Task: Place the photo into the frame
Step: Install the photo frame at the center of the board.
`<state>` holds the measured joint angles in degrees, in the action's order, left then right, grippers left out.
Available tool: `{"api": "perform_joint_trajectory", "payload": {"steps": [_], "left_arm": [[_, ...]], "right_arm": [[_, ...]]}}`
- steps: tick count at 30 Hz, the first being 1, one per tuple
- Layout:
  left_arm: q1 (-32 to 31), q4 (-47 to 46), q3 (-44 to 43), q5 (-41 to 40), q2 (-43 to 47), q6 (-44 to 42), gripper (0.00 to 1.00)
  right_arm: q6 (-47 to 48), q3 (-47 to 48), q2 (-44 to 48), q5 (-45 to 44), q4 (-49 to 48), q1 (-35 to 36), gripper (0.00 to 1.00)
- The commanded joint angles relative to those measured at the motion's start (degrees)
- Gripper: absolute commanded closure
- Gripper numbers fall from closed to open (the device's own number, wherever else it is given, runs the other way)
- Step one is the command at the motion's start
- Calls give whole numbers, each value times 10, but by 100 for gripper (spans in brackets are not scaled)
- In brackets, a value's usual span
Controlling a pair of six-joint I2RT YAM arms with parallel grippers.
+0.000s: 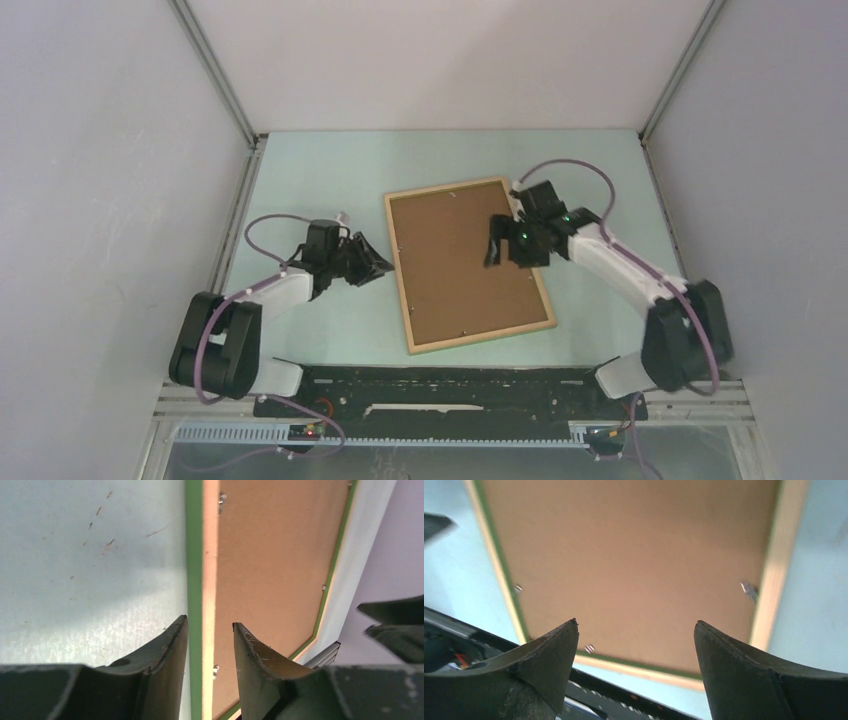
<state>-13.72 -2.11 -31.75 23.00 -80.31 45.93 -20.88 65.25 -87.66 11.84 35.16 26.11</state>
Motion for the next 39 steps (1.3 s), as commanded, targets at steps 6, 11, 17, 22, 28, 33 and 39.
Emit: {"api": "perform_joint_trajectory", "payload": {"steps": [6,11,17,22,28,33,39], "left_arm": [[-7,50,-48,-7,80,-46,51],[-10,67,-52,-2,120,-58,47],[-11,90,-51,9,172,-67,44],[-11,123,-57,5,202,-84,45],[-11,131,-49,3,220,-85,45],[-11,125,-51,3,214,-80,45],[-11,145,-72,-7,204,-85,45]], "right_arm": [[-166,-149,209,-164,146,-45,8],[-396,-198,295,-214,239,-19,8],[-534,-256,329,-203,222,31,19],[-578,-288,297,-188,159,54,33],[-585,-335,263,-180,76,36,43],[-551,-370,216,-134,-14,4,54],[-449,-390,198,-129,-98,-41,75]]}}
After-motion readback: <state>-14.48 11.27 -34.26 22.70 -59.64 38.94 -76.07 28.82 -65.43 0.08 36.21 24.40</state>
